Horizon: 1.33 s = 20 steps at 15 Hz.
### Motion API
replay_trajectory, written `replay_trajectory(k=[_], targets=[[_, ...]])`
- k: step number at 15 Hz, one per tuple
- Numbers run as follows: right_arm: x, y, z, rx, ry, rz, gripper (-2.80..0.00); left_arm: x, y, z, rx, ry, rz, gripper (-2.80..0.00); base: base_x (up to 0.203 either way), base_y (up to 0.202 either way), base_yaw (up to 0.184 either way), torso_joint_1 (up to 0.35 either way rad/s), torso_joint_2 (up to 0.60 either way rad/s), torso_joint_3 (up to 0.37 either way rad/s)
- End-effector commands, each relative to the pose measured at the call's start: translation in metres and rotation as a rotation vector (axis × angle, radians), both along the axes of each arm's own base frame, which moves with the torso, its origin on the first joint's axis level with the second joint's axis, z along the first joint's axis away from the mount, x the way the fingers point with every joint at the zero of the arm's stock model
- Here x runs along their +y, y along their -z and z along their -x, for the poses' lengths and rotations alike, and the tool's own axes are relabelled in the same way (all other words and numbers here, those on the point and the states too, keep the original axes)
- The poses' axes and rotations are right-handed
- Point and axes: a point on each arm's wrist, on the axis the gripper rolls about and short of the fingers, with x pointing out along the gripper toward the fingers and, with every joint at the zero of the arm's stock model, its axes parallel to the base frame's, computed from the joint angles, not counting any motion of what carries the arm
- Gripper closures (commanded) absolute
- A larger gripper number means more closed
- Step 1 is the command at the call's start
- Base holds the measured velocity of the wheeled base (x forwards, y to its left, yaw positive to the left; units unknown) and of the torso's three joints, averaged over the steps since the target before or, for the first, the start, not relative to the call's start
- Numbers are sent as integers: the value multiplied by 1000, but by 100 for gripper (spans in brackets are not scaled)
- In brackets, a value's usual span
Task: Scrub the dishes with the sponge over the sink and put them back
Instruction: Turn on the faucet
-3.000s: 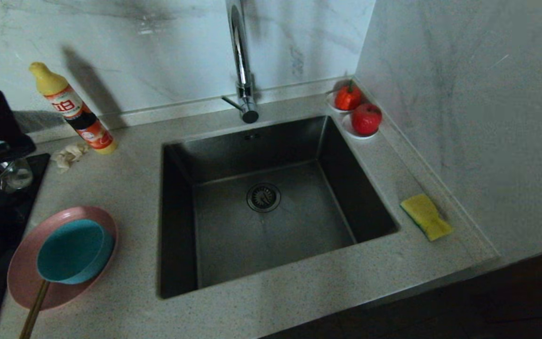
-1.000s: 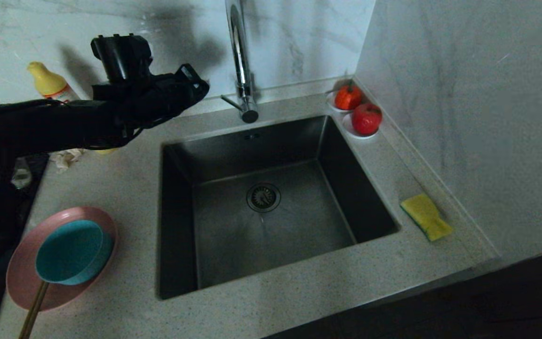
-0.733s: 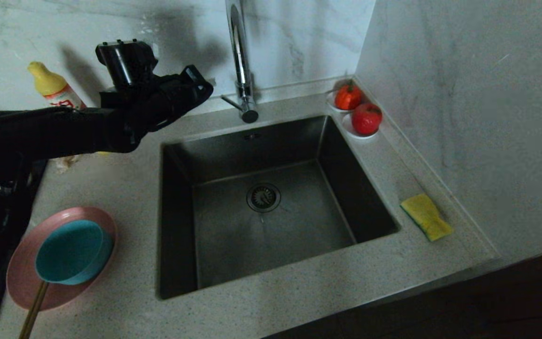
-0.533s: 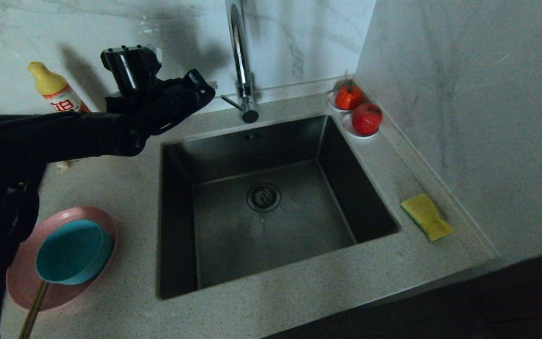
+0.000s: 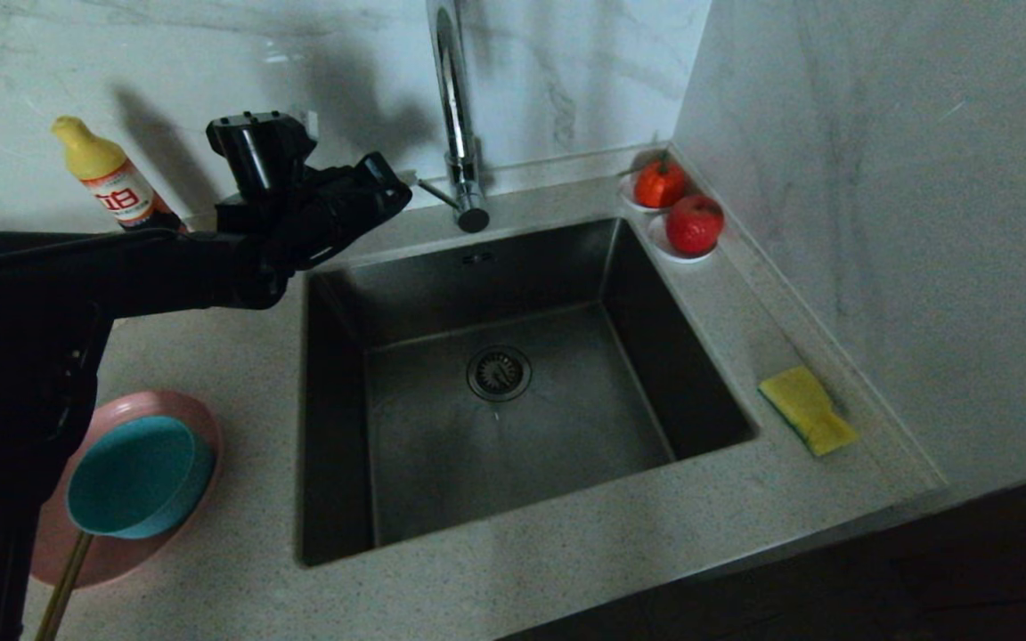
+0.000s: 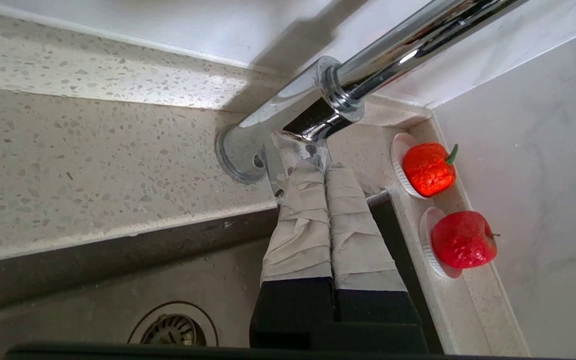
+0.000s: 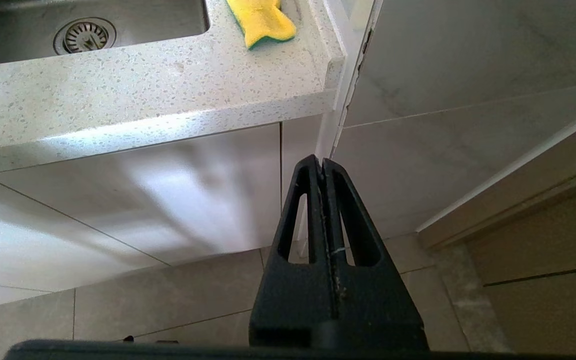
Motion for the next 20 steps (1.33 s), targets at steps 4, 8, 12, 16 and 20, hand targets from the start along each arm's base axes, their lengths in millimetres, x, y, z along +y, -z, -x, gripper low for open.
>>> replay_trajectory(k=[4,8,12,16,20], targets=[[0,0,0,-1,0,1,0,4,-3,0,-10,2,3,0,0,0,0,0,0,0],[0,0,0,-1,-1,-1,0,10,-8,1,-38,4,6,0,0,0,0,0,0,0],[0,0,0,-1,0,0,0,8,-2,-2,-34,19,2,0,0,0,0,0,0,0],[0,0,0,-1,0,1,0,4,0,-3,-39,46,-1,0,0,0,0,0,0,0],[0,0,0,-1,0,1,0,1,10,-8,-23,69,-6,0,0,0,0,0,0,0]])
